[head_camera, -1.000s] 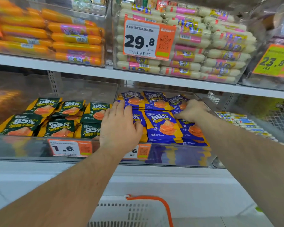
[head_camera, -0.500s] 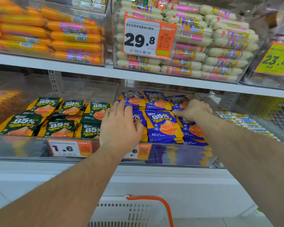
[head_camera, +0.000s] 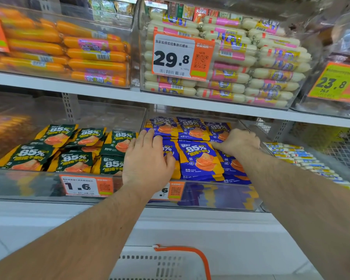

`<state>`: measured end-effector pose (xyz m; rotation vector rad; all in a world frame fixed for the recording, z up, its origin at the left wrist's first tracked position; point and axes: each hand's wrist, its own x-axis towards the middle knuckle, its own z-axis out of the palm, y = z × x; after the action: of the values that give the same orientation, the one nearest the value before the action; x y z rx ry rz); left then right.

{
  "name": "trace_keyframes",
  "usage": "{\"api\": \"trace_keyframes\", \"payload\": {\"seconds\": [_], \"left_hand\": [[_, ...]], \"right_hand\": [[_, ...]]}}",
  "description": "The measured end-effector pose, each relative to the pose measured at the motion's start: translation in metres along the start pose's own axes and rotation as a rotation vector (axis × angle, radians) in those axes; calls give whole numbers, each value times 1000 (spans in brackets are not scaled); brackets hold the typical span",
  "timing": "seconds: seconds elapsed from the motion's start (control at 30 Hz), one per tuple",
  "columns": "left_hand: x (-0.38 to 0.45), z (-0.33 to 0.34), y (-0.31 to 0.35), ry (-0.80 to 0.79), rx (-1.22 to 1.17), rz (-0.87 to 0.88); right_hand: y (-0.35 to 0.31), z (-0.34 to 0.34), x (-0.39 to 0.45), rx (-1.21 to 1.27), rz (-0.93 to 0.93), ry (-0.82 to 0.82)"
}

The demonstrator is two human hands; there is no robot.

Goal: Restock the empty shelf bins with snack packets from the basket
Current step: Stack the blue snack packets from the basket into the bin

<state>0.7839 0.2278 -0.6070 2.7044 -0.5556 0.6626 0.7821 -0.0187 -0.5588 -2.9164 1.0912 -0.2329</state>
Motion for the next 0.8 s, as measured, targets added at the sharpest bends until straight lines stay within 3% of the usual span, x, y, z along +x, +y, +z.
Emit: {"api": "trace_keyframes", "payload": {"seconds": [0.2, 0.4, 0.57, 0.8], "left_hand": [[1, 0, 0, -6, -1, 1], [0, -1, 0, -9, -16, 6], [0, -1, -1, -4, -23, 11], [0, -2, -1, -7, -22, 17]], "right_hand": [[11, -6, -6, 101, -25, -32], [28, 5, -36, 103, -123, -48], [35, -1, -50, 246, -229, -125], [45, 1, -58, 283, -317, -104]]}}
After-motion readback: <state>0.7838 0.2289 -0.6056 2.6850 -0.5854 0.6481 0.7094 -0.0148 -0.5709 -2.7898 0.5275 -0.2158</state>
